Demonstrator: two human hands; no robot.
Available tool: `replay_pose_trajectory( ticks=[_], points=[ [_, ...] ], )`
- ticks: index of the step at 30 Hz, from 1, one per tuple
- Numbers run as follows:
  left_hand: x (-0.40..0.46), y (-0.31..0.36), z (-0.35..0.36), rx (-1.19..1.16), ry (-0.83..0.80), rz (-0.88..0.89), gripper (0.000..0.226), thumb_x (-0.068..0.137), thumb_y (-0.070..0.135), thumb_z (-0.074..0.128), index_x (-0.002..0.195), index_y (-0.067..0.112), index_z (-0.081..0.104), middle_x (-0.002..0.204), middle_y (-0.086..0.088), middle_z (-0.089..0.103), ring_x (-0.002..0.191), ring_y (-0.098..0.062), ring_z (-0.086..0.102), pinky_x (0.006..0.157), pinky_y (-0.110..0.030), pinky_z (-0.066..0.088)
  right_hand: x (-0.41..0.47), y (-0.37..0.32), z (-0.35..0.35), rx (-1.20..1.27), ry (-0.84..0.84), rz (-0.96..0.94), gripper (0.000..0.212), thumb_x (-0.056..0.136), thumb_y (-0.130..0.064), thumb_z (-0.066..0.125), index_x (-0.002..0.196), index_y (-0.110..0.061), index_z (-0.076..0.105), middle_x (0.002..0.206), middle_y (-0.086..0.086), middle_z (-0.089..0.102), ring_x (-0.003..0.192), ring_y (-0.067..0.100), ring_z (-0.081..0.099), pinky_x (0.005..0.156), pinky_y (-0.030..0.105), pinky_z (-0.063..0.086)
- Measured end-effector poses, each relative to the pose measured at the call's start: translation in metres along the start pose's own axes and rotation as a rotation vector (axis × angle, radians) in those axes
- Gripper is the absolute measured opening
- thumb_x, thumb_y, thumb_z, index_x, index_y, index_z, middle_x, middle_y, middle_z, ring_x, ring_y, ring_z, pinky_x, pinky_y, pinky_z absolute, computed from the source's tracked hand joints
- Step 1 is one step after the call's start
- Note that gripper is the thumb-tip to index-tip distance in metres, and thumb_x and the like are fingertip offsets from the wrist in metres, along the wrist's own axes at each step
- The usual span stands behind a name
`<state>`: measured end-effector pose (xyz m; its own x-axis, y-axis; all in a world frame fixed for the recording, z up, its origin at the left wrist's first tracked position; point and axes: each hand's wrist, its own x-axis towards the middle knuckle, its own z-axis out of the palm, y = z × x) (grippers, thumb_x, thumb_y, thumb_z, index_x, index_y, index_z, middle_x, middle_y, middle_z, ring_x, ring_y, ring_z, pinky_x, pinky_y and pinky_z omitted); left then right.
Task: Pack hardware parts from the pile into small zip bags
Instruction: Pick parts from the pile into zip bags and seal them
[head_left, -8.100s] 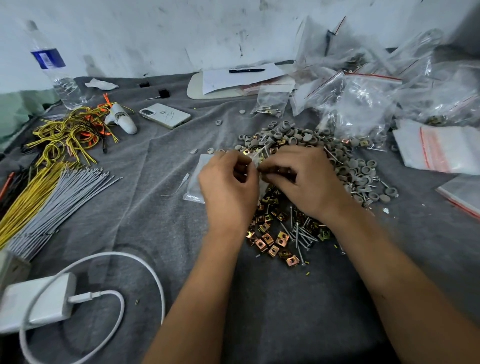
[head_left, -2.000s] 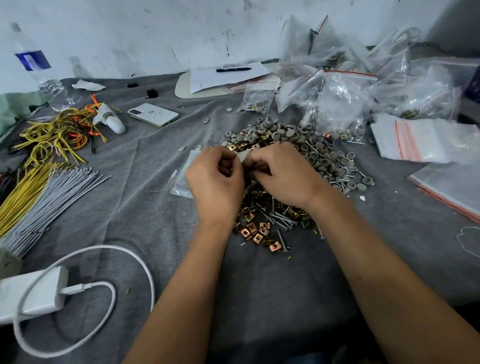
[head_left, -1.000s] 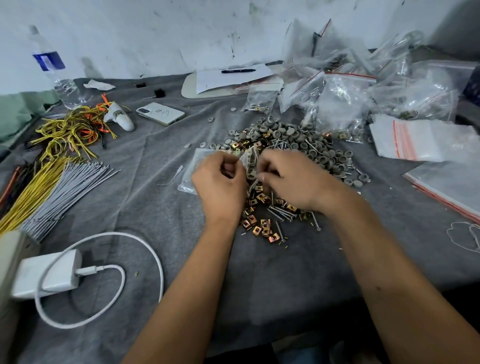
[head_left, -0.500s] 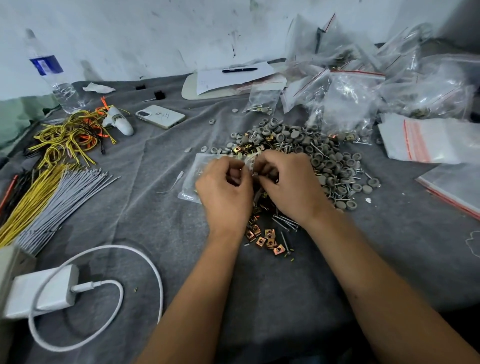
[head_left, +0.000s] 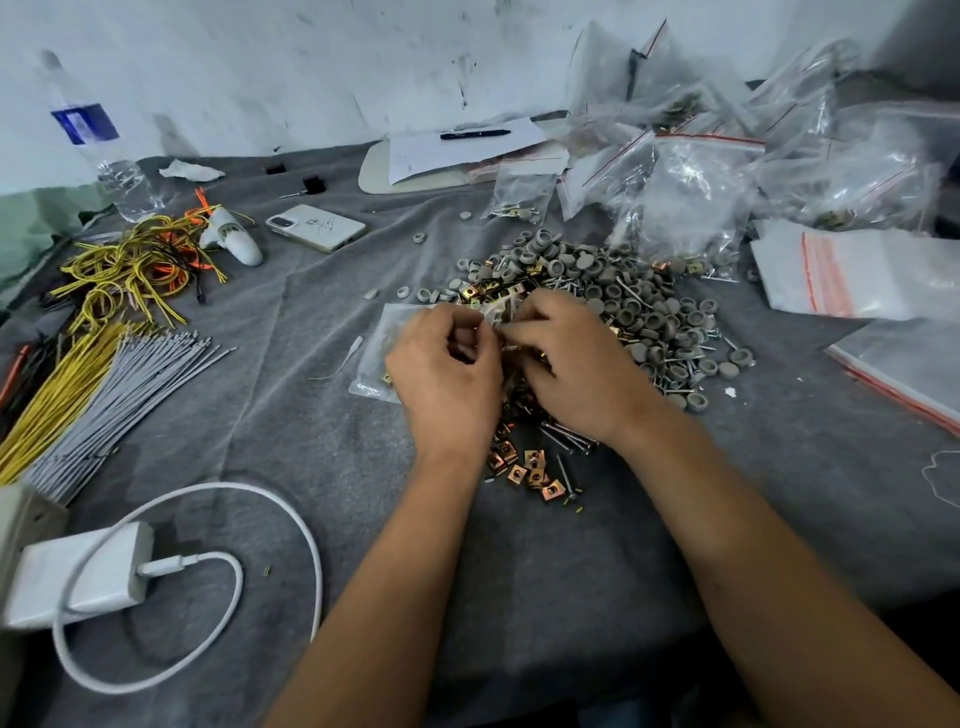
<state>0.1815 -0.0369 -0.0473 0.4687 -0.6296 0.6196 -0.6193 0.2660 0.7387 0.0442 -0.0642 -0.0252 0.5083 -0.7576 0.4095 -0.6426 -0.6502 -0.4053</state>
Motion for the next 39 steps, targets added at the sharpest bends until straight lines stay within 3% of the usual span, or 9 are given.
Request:
replay_pose_trajectory(
  ticks=[3, 8, 15, 17, 21, 27, 33, 36, 39],
  points=[
    [0.001, -0.001, 0.000, -0.017, -0.001, -0.024, 0.009, 0.081, 0.008, 0.070, 0.079, 0.016, 0.073, 0.071, 0.005, 0.065, 0.067, -0.014, 0.061, 0.064, -0.043, 0.055, 0.003, -0.001, -0.023, 0.096, 0.085, 0.063, 0.009, 0.090, -0.022, 0.077, 0.098, -0.018, 0.076, 0.097, -0.004, 0.062, 0.090, 0.012, 0.060, 0.084, 0.031, 0.052],
    [0.001, 0.000, 0.000, -0.029, 0.017, -0.052, 0.011, 0.081, 0.007, 0.070, 0.078, 0.018, 0.072, 0.070, 0.006, 0.064, 0.066, -0.014, 0.061, 0.064, -0.044, 0.055, 0.005, -0.011, -0.044, -0.125, -0.512, 0.182, 0.021, 0.079, -0.044, 0.085, 0.075, -0.027, 0.074, 0.070, -0.015, 0.067, 0.066, 0.003, 0.063, 0.063, 0.026, 0.047],
    [0.001, 0.000, 0.000, -0.006, 0.019, -0.046, 0.010, 0.081, 0.008, 0.070, 0.079, 0.017, 0.073, 0.070, 0.006, 0.064, 0.068, -0.012, 0.061, 0.065, -0.039, 0.054, 0.005, -0.028, -0.032, -0.275, -0.606, 0.109, 0.020, 0.083, -0.028, 0.081, 0.079, -0.016, 0.066, 0.074, -0.002, 0.066, 0.068, 0.017, 0.063, 0.059, 0.029, 0.052],
    [0.001, 0.000, 0.000, -0.006, 0.017, -0.046, 0.009, 0.081, 0.008, 0.070, 0.078, 0.016, 0.073, 0.070, 0.007, 0.064, 0.068, -0.012, 0.061, 0.065, -0.038, 0.054, 0.006, -0.022, -0.032, -0.209, -0.565, 0.120, 0.022, 0.085, -0.026, 0.080, 0.078, -0.018, 0.061, 0.074, -0.006, 0.061, 0.070, 0.016, 0.060, 0.056, 0.025, 0.044],
    [0.002, 0.000, 0.001, -0.014, 0.005, -0.064, 0.010, 0.081, 0.007, 0.070, 0.080, 0.016, 0.074, 0.072, 0.005, 0.066, 0.068, -0.013, 0.063, 0.065, -0.039, 0.056, 0.007, -0.008, -0.035, 0.150, -0.318, 0.229, 0.011, 0.090, -0.020, 0.078, 0.087, -0.025, 0.067, 0.084, -0.009, 0.067, 0.076, 0.008, 0.065, 0.070, 0.026, 0.051],
    [0.001, -0.003, 0.001, -0.015, 0.010, -0.056, 0.010, 0.083, 0.010, 0.071, 0.080, 0.019, 0.073, 0.073, 0.007, 0.066, 0.067, -0.010, 0.063, 0.062, -0.035, 0.055, 0.013, -0.010, -0.015, 0.564, 0.282, 0.284, 0.012, 0.089, -0.002, 0.076, 0.091, -0.013, 0.070, 0.078, 0.002, 0.072, 0.058, 0.013, 0.071, 0.048, 0.027, 0.057],
    [0.001, -0.004, 0.001, -0.029, 0.025, -0.067, 0.009, 0.082, 0.011, 0.071, 0.081, 0.019, 0.072, 0.074, 0.007, 0.066, 0.070, -0.011, 0.063, 0.064, -0.034, 0.055, 0.017, -0.011, 0.013, 0.297, 0.314, 0.218, 0.008, 0.080, -0.013, 0.084, 0.084, -0.018, 0.079, 0.081, -0.010, 0.073, 0.076, 0.003, 0.068, 0.075, 0.027, 0.058],
    [0.001, -0.003, 0.001, -0.023, 0.016, -0.072, 0.009, 0.083, 0.010, 0.072, 0.081, 0.019, 0.073, 0.075, 0.007, 0.067, 0.070, -0.009, 0.063, 0.064, -0.030, 0.055, 0.017, -0.007, 0.017, 0.171, 0.334, 0.241, 0.008, 0.081, -0.023, 0.085, 0.087, -0.021, 0.081, 0.087, -0.006, 0.075, 0.080, 0.009, 0.068, 0.076, 0.028, 0.055],
    [0.000, -0.002, 0.000, -0.020, 0.019, -0.060, 0.014, 0.083, 0.007, 0.072, 0.081, 0.020, 0.072, 0.075, 0.007, 0.066, 0.070, -0.008, 0.062, 0.063, -0.024, 0.052, 0.016, -0.003, 0.016, 0.028, 0.183, 0.199, 0.013, 0.085, -0.030, 0.081, 0.096, -0.023, 0.082, 0.091, -0.002, 0.074, 0.081, 0.014, 0.065, 0.072, 0.025, 0.045]
  ],
)
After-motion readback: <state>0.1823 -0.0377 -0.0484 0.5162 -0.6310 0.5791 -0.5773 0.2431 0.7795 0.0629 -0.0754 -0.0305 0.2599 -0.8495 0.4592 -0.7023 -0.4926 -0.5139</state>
